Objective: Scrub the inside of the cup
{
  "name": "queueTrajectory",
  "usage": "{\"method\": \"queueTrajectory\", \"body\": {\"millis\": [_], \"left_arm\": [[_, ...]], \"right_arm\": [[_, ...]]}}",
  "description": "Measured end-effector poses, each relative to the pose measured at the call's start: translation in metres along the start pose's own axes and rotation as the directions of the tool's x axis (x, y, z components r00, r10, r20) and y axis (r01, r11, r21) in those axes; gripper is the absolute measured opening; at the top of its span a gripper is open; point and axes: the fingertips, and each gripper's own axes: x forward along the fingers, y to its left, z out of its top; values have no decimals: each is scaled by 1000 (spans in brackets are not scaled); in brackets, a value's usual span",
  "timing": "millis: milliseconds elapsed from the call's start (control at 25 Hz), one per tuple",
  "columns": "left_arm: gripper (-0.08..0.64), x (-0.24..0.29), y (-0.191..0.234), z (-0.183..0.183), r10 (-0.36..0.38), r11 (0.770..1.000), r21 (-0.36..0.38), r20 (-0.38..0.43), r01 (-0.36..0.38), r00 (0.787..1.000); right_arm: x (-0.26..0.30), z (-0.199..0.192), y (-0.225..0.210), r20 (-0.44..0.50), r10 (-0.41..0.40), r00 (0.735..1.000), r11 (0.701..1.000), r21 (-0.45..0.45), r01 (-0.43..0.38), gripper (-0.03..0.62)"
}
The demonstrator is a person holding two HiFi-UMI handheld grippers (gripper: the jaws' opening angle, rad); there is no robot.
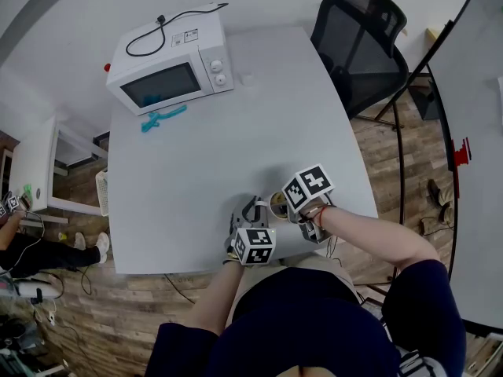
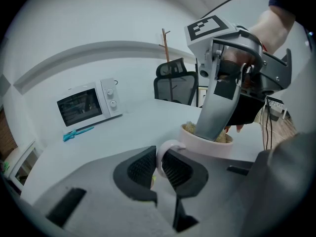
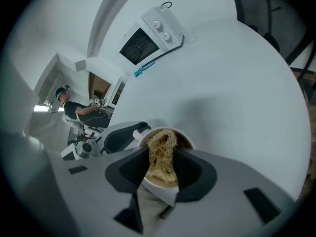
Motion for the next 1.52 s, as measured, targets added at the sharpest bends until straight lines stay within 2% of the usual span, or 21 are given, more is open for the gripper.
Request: {"method": "queueTrajectory", "body": {"millis": [200,320,440,600,680,720,880,1040,1200,1320,1400,1520], "left_arm": [[43,-1,1,-1,0,1000,-12,-7,-1,1000],[43,-2,1,-2,1,1000,-18,-11,-1,1000],[43,-1,1,-3,2,1000,-19,-16,-2,1000],[43,-1,0,-4,2,1000,-15,-15,-2,1000],[43,-1,-2,-5,-5,1000,-14,-17,5,1000],[43,-1,-3,-5,-10,1000,-12,-17,9,1000],[43,1,-8,-3,-23,1000,-5,-15,23,1000],[43,3,-10,-5,-29,1000,-2,-21,29,999],[43,4,-13,-7,-38,999,19,-25,39,999],[43,5,-14,-7,-44,999,23,-30,45,999],[43,7,-14,-7,-48,998,28,-33,49,998],[43,8,-13,-7,-61,998,33,-37,62,997]], "right_arm": [[0,-2,5,-57,16,998,983,-181,-26,156],[0,-5,9,-104,25,994,940,-335,-59,156],[0,-11,13,-147,8,989,860,-503,-82,156],[0,-16,14,-179,-40,983,712,-695,-98,156],[1,-19,15,-197,-66,978,616,-779,-115,156],[1,-20,16,-205,-82,975,555,-822,-126,156],[-2,-23,27,-211,-158,965,261,-951,-165,156],[1,-29,22,-216,-249,944,28,-976,-216,156],[1,-31,12,-181,-337,924,-224,-938,-265,156],[2,-32,6,-126,-390,912,-421,-856,-298,156],[2,-33,3,-94,-415,905,-524,-789,-322,156],[1,-34,2,-54,-437,898,-645,-677,-355,156]]}}
